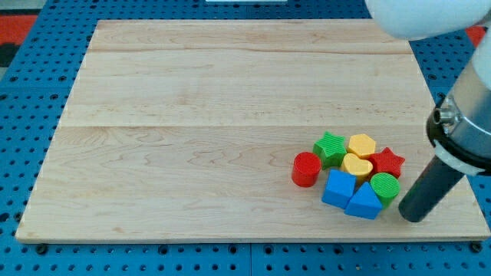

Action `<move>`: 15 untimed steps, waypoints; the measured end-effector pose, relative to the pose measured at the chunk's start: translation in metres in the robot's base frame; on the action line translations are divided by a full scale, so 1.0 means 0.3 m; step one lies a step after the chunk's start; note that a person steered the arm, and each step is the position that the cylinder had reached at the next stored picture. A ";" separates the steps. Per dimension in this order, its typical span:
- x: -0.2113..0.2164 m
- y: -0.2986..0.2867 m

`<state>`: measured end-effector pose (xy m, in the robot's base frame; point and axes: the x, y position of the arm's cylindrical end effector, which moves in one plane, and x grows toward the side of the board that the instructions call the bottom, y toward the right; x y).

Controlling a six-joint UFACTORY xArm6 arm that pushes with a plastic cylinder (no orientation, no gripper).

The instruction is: Separate the blue triangle and the green circle

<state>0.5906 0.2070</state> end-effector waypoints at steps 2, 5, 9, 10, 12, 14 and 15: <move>0.081 0.000; -0.124 -0.182; -0.118 -0.074; -0.165 0.034; -0.186 0.034; -0.199 0.034; -0.133 0.035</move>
<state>0.5506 0.2174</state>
